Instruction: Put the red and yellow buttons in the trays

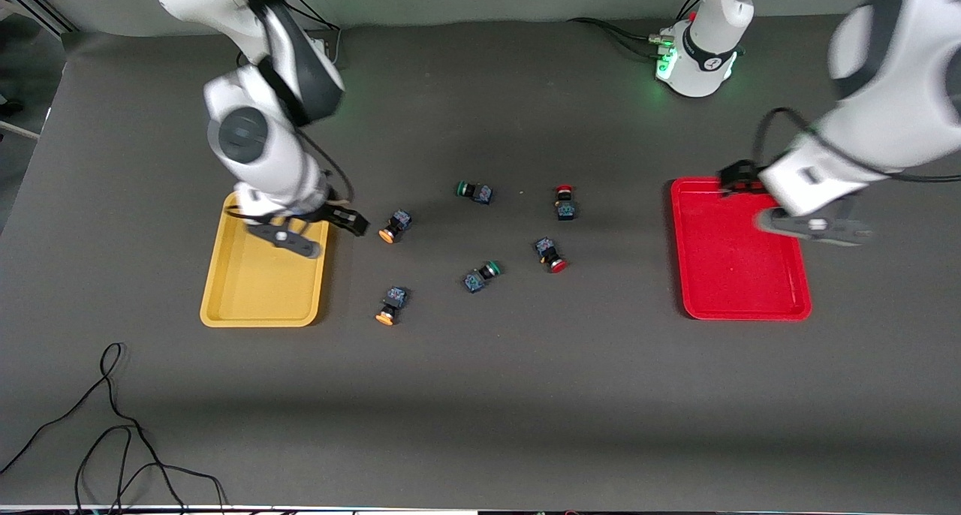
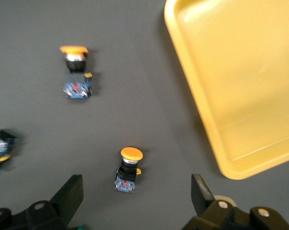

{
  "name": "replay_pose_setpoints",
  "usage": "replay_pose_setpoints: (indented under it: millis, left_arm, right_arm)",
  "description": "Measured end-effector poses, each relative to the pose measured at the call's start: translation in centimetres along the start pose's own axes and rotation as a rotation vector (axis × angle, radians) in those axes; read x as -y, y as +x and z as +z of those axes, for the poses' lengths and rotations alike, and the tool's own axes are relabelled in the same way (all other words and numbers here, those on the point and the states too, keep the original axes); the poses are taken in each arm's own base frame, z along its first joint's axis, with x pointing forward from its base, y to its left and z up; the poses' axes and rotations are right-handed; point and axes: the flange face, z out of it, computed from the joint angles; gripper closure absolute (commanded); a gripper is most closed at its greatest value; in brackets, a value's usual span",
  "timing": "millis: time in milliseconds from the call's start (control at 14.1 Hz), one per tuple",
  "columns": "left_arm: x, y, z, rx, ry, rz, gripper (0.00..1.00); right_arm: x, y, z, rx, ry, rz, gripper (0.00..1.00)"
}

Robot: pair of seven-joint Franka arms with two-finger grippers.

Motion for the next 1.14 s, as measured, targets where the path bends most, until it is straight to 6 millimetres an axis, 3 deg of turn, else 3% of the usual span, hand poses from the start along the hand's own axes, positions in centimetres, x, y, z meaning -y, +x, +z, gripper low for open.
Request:
replay_pose_setpoints:
  millis: [284, 426, 497, 568, 710, 781, 852, 923, 994, 1065, 1135]
  left_arm:
    - [-14.6, -3.3, 6.1, -0.068, 0.011, -0.072, 0.0]
    - [-20.5, -5.9, 8.3, -0.089, 0.008, -0.073, 0.0]
    - [-22.4, -7.0, 9.1, -0.09, 0.01, -0.059, 0.0]
    - [-23.5, -7.8, 9.8, -0.092, 0.01, -0.047, 0.0]
    - [-23.9, -8.4, 12.4, -0.103, 0.006, -0.036, 0.0]
    - [-23.7, -8.5, 14.6, -0.108, 0.003, -0.04, 0.0]
    - [-23.4, -8.7, 17.3, -0.114, 0.0, -0.049, 0.0]
    - [-23.0, -8.7, 20.4, -0.117, -0.004, -0.056, 0.0]
    - [-22.7, -8.6, 23.5, -0.116, -0.007, -0.061, 0.0]
    - [-22.5, -8.3, 26.4, -0.113, -0.009, -0.065, 0.0]
    - [-22.4, -7.9, 28.9, -0.111, -0.011, -0.067, 0.0]
  right_arm:
    - [1.2, -2.7, 8.7, -0.008, -0.004, 0.057, 0.0]
    - [1.9, -4.4, 11.8, -0.005, -0.018, 0.08, 0.0]
    - [2.4, -5.3, 12.7, -0.002, -0.027, 0.088, 0.0]
    - [2.8, -6.1, 13.2, -0.001, -0.034, 0.093, 0.0]
    - [3.1, -6.9, 14.2, -0.003, -0.036, 0.105, 0.0]
    - [3.2, -7.2, 14.8, -0.01, -0.025, 0.111, 0.0]
    - [3.2, -7.4, 15.5, -0.017, -0.014, 0.118, 0.08]
    - [3.2, -7.6, 16.3, -0.019, -0.01, 0.12, 0.27]
    - [3.2, -7.6, 16.8, -0.02, -0.009, 0.122, 0.55]
    - [3.2, -7.6, 17.1, -0.02, -0.01, 0.123, 0.7]
    - [3.3, -7.5, 16.9, -0.023, -0.003, 0.124, 0.76]
